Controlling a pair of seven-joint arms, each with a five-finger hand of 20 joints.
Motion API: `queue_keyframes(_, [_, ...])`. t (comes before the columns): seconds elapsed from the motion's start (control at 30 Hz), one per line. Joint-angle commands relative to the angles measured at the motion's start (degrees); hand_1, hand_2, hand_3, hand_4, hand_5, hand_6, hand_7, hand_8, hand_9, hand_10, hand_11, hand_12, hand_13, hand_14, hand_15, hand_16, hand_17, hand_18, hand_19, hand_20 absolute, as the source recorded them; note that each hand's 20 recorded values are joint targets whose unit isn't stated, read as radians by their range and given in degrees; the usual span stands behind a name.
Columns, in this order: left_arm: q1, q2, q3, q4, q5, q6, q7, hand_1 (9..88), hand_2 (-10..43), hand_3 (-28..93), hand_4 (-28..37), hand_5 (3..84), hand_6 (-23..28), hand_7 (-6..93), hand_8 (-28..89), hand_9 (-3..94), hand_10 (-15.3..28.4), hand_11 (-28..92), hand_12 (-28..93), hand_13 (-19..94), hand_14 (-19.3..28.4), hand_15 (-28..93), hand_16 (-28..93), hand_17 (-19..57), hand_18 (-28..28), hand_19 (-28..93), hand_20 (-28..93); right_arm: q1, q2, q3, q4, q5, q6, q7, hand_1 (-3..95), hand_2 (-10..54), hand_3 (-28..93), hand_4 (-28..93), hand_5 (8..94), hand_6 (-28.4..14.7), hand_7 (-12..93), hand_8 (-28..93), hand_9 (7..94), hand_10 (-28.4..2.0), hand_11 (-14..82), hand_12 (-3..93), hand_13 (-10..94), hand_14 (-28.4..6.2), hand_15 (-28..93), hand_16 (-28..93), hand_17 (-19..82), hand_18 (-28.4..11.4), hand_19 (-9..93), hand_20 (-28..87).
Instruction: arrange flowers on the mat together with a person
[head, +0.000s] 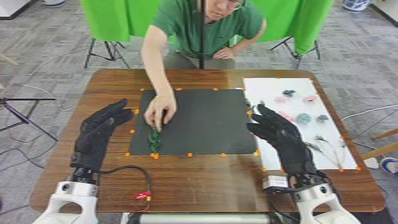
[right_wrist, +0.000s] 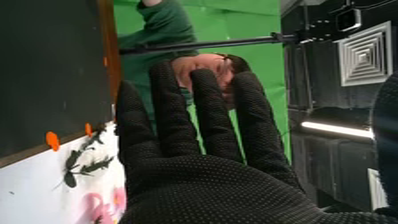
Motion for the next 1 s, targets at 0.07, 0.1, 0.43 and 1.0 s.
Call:
queue_keyframes(0.07, [1.0,-0.36,0.21,0.05,0.39,-0.72,-1.78,29.2,-8.2,62,-18.0,45.1,3.3,11.7,-6,44.8,12.7,17,14,35,17.1,16,5,3.1,14.0,10,19,-0.3,-0.3,-0.4,0.0,-0.6,-1.2,-0.6,14.4,-9.5,75,-21,38.0,-2.9,8,-7,41.0,-14.6,4.5,15.1,38,-16.9,11,22,21,-18.7,7,21])
queue_keyframes(0.1, [1.0,-0.43,0.17,0.05,0.37,-0.76,-1.82,29.1,-8.1,62,-18.0,45.1,3.3,11.7,-6,44.8,12.6,17,14,35,17.1,16,5,3.0,14.0,10,19,-0.3,-0.3,-0.4,0.0,-0.6,-1.2,-0.6,14.5,-9.5,75,-21,38.0,-2.9,8,-7,41.0,-14.6,4.5,15.1,38,-16.9,11,22,21,-18.9,7,21])
queue_keyframes(0.43, [1.3,-0.77,-0.36,-0.53,0.69,-0.95,-3.41,29.1,-7.5,61,-18.1,44.9,3.4,11.7,-6,44.4,12.6,17,14,34,17.3,16,5,2.3,14.4,11,19,0.1,1.2,-1.2,0.4,-0.8,1.3,-2.7,20.6,-9.5,73,-26,39.8,-3.3,10,-8,44.2,-14.3,5.2,15.1,43,-16.6,13,22,27,-21.9,7,22])
queue_keyframes(1.0, [1.9,-0.43,-0.90,-1.40,1.17,-0.86,-4.79,29.7,-7.2,61,-17.3,44.5,3.7,11.1,-6,44.0,12.6,17,15,34,17.5,16,5,1.7,14.8,12,19,3.8,20.0,8.9,-4.6,-35.0,26.0,4.5,45.1,-9.5,60,-28,64.1,-2.0,18,-11,74.1,-13.1,17.7,17.3,79,-8.5,29,20,60,-9.8,63,40])
